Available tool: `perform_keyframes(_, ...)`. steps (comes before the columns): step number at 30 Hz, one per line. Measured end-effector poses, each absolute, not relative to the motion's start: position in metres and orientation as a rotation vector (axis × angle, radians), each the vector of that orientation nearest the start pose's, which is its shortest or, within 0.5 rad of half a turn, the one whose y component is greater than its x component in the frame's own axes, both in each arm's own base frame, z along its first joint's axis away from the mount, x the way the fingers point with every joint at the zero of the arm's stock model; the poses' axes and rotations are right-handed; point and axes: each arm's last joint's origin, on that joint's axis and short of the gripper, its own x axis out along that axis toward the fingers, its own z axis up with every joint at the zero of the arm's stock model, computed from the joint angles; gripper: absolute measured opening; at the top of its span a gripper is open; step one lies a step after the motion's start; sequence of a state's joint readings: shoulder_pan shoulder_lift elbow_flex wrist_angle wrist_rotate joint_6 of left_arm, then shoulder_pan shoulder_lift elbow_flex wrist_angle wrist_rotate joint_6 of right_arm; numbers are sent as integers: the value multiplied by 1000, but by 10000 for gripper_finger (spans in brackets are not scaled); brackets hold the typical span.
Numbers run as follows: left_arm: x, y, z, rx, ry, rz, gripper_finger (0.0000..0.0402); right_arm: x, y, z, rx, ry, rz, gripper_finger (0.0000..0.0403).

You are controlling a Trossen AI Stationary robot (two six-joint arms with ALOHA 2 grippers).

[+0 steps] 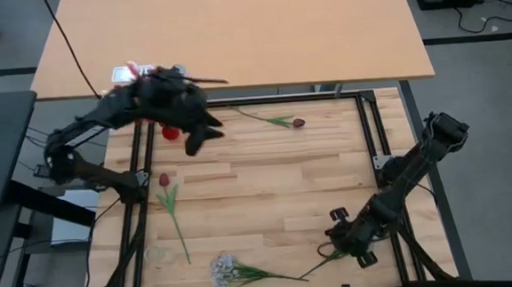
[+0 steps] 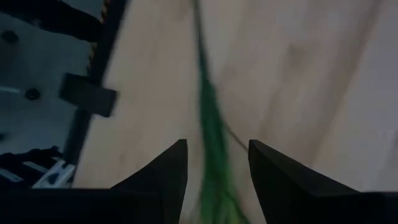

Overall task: Sort flowers into vase by color
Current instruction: Put the right white flowers into the transparent vase

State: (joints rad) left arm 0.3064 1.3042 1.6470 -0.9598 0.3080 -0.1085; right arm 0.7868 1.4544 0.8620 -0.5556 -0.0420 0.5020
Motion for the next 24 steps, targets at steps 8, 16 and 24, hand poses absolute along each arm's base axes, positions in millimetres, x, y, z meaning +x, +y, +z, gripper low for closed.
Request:
perform_keyframes(8, 277, 45, 412, -258, 720, -11, 176, 170, 190, 169, -22, 1245, 402, 177)
perform_keyframes(16, 317, 8, 378, -219, 856, -112, 176, 164, 184, 147, 65, 1217, 390, 162)
perform_keyframes(24, 341, -29, 353, -138, 917, -154, 176, 155, 176, 131, 76, 1260, 399, 121)
